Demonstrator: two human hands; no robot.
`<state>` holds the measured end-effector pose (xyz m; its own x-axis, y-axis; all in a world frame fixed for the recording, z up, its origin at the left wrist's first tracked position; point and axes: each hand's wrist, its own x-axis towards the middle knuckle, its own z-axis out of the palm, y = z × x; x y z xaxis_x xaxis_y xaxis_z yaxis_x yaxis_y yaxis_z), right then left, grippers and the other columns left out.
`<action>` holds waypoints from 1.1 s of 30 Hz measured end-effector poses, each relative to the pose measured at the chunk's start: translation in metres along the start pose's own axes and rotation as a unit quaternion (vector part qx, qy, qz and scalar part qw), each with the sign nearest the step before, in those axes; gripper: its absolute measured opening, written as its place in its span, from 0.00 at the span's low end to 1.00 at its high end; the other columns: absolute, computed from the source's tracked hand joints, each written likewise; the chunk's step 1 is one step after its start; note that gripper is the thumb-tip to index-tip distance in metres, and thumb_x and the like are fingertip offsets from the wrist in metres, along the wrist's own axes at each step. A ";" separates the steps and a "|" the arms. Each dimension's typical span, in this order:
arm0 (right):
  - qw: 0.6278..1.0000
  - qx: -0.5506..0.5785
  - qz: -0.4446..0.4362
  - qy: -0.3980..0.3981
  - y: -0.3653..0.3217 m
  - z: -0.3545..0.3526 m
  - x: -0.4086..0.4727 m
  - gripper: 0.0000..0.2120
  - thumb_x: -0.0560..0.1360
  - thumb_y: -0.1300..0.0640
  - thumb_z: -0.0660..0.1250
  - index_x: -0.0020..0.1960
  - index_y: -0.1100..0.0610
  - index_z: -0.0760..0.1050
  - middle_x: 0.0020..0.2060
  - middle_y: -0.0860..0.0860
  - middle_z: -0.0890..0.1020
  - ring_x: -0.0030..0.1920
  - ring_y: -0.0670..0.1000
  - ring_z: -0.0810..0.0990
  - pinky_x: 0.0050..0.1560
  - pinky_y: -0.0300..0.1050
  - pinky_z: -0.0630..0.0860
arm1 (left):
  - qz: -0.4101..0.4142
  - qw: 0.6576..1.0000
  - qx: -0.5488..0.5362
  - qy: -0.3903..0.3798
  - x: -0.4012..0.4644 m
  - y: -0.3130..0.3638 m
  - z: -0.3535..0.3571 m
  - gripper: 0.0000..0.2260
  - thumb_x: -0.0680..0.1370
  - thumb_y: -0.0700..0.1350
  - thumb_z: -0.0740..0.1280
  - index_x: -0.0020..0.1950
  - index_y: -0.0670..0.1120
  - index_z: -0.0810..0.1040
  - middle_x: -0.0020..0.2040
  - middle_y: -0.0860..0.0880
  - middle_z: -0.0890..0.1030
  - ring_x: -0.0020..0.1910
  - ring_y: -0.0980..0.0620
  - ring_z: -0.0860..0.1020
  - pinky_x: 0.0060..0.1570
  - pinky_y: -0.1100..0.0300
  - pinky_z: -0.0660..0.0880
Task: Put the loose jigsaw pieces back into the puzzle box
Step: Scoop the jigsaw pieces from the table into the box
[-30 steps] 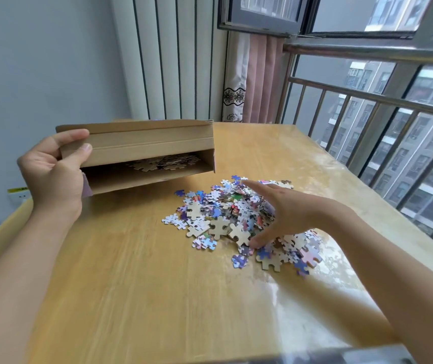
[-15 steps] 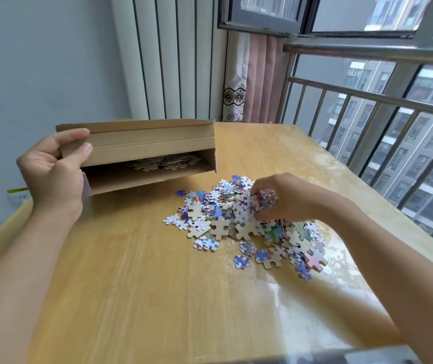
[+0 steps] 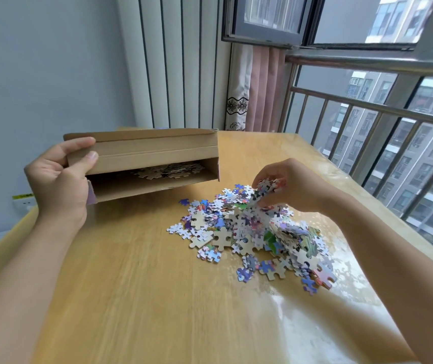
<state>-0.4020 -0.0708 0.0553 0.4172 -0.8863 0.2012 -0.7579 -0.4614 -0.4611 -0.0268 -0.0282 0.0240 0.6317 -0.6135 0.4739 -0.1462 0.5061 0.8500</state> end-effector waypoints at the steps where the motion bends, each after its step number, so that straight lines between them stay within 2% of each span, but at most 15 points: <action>1: 1.000 0.017 -0.002 0.011 -0.003 -0.001 0.001 0.14 0.66 0.56 0.82 0.49 0.48 0.84 0.43 0.41 0.85 0.41 0.38 0.83 0.41 0.31 0.75 | 0.000 1.000 -0.001 0.000 0.000 0.001 0.000 0.08 0.76 0.39 0.72 0.51 0.51 0.85 0.31 0.60 0.80 0.15 0.52 0.67 0.15 0.64 0.59; 4: 0.997 0.067 -0.019 0.025 -0.015 -0.002 0.003 0.13 0.67 0.58 0.81 0.49 0.50 0.84 0.42 0.43 0.86 0.41 0.42 0.85 0.44 0.37 0.80 | 0.002 1.000 -0.001 -0.005 0.001 0.002 0.000 0.09 0.76 0.39 0.72 0.51 0.53 0.85 0.28 0.59 0.78 0.15 0.52 0.67 0.16 0.65 0.59; 9: 0.991 0.085 -0.096 0.044 -0.047 0.010 0.015 0.12 0.69 0.59 0.79 0.51 0.53 0.84 0.45 0.43 0.86 0.46 0.42 0.85 0.51 0.41 0.81 | 0.009 1.000 -0.009 -0.023 0.004 0.008 -0.003 0.11 0.77 0.39 0.73 0.47 0.57 0.86 0.29 0.58 0.79 0.17 0.50 0.67 0.18 0.66 0.62; 12: 0.985 0.071 -0.136 0.082 -0.067 0.025 0.026 0.11 0.70 0.58 0.79 0.51 0.52 0.84 0.45 0.42 0.86 0.44 0.40 0.84 0.48 0.34 0.78 | 0.007 0.999 -0.021 -0.024 0.007 0.011 -0.004 0.13 0.77 0.38 0.73 0.45 0.58 0.86 0.31 0.59 0.80 0.21 0.49 0.68 0.19 0.66 0.64; 14: 0.975 0.069 -0.172 0.121 -0.078 0.035 0.032 0.11 0.70 0.58 0.79 0.51 0.52 0.84 0.44 0.43 0.86 0.44 0.40 0.84 0.47 0.29 0.76 | 0.006 0.999 -0.028 -0.028 0.009 0.011 -0.005 0.12 0.76 0.38 0.73 0.46 0.58 0.87 0.36 0.58 0.83 0.28 0.48 0.71 0.24 0.67 0.67; 15: 0.969 0.064 -0.195 0.139 -0.083 0.041 0.036 0.11 0.71 0.59 0.79 0.52 0.53 0.84 0.44 0.43 0.86 0.44 0.41 0.84 0.48 0.30 0.76 | 0.005 0.999 -0.031 -0.028 0.010 0.011 -0.006 0.12 0.76 0.38 0.73 0.46 0.57 0.87 0.38 0.58 0.83 0.31 0.48 0.73 0.27 0.68 0.68; 17: 0.955 0.023 -0.246 0.166 -0.089 0.050 0.045 0.11 0.72 0.63 0.77 0.53 0.54 0.84 0.46 0.45 0.86 0.46 0.43 0.82 0.49 0.38 0.79 | 0.004 0.999 -0.040 -0.029 0.011 0.011 -0.005 0.13 0.76 0.37 0.73 0.45 0.57 0.87 0.39 0.58 0.84 0.35 0.50 0.76 0.33 0.69 0.71; 19: 0.935 -0.047 -0.304 0.178 -0.090 0.059 0.056 0.10 0.73 0.66 0.75 0.53 0.56 0.84 0.47 0.48 0.85 0.48 0.49 0.81 0.49 0.46 0.79 | 0.004 0.998 -0.047 -0.028 0.011 0.011 -0.004 0.15 0.76 0.35 0.73 0.45 0.57 0.87 0.40 0.57 0.85 0.40 0.54 0.79 0.40 0.68 0.73; 21: 0.910 -0.122 -0.353 0.180 -0.087 0.065 0.066 0.10 0.74 0.67 0.74 0.53 0.57 0.84 0.48 0.50 0.86 0.49 0.54 0.80 0.49 0.48 0.79 | 0.001 0.998 -0.053 -0.028 0.012 0.011 -0.004 0.15 0.75 0.35 0.73 0.45 0.56 0.87 0.43 0.55 0.86 0.44 0.56 0.80 0.44 0.68 0.74; 24: 0.879 -0.218 -0.392 0.161 -0.080 0.072 0.076 0.11 0.74 0.66 0.73 0.55 0.57 0.84 0.49 0.51 0.86 0.49 0.55 0.81 0.48 0.49 0.80 | 0.002 0.998 -0.055 -0.029 0.013 0.010 -0.005 0.15 0.75 0.35 0.73 0.45 0.57 0.87 0.46 0.52 0.86 0.46 0.54 0.81 0.45 0.67 0.74; 26: 0.874 -0.272 -0.376 0.145 -0.076 0.079 0.080 0.13 0.72 0.68 0.72 0.55 0.57 0.83 0.48 0.51 0.85 0.47 0.56 0.83 0.44 0.51 0.81 | 0.002 0.998 -0.050 -0.029 0.012 0.009 -0.006 0.14 0.76 0.36 0.73 0.46 0.57 0.87 0.46 0.51 0.86 0.42 0.53 0.80 0.40 0.68 0.74; 28: 0.883 -0.308 -0.329 0.129 -0.073 0.083 0.084 0.14 0.70 0.70 0.70 0.53 0.56 0.81 0.43 0.51 0.83 0.41 0.56 0.82 0.36 0.48 0.79 | -0.001 0.999 -0.040 -0.028 0.011 0.009 -0.006 0.12 0.76 0.37 0.73 0.48 0.55 0.86 0.45 0.50 0.85 0.32 0.49 0.78 0.29 0.70 0.71; 29: 0.890 -0.319 -0.302 0.122 -0.073 0.083 0.086 0.14 0.70 0.70 0.69 0.51 0.56 0.80 0.39 0.50 0.81 0.37 0.55 0.81 0.33 0.47 0.76 | -0.002 0.999 -0.036 -0.027 0.010 0.009 -0.006 0.11 0.77 0.38 0.73 0.49 0.55 0.86 0.46 0.50 0.86 0.30 0.48 0.76 0.27 0.69 0.69; 31: 0.903 -0.327 -0.260 0.101 -0.076 0.081 0.088 0.12 0.71 0.69 0.67 0.49 0.55 0.78 0.36 0.50 0.78 0.33 0.55 0.78 0.31 0.48 0.74 | 0.000 0.999 -0.034 -0.025 0.009 0.010 -0.005 0.11 0.77 0.38 0.73 0.49 0.55 0.86 0.45 0.51 0.86 0.28 0.50 0.76 0.26 0.68 0.69; 33: 0.914 -0.326 -0.229 0.079 -0.082 0.082 0.090 0.10 0.73 0.69 0.65 0.48 0.56 0.75 0.36 0.51 0.77 0.33 0.57 0.76 0.33 0.51 0.76 | -0.003 0.999 -0.029 -0.027 0.006 0.011 -0.004 0.12 0.78 0.37 0.72 0.49 0.56 0.86 0.42 0.52 0.85 0.20 0.52 0.73 0.22 0.68 0.66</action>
<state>-0.2612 -0.1098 0.0405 0.7265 -0.5656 0.3902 -0.6816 -0.6652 0.3047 -0.0212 -0.0243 0.0352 0.5907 -0.6473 0.4818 -0.0975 0.5354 0.8389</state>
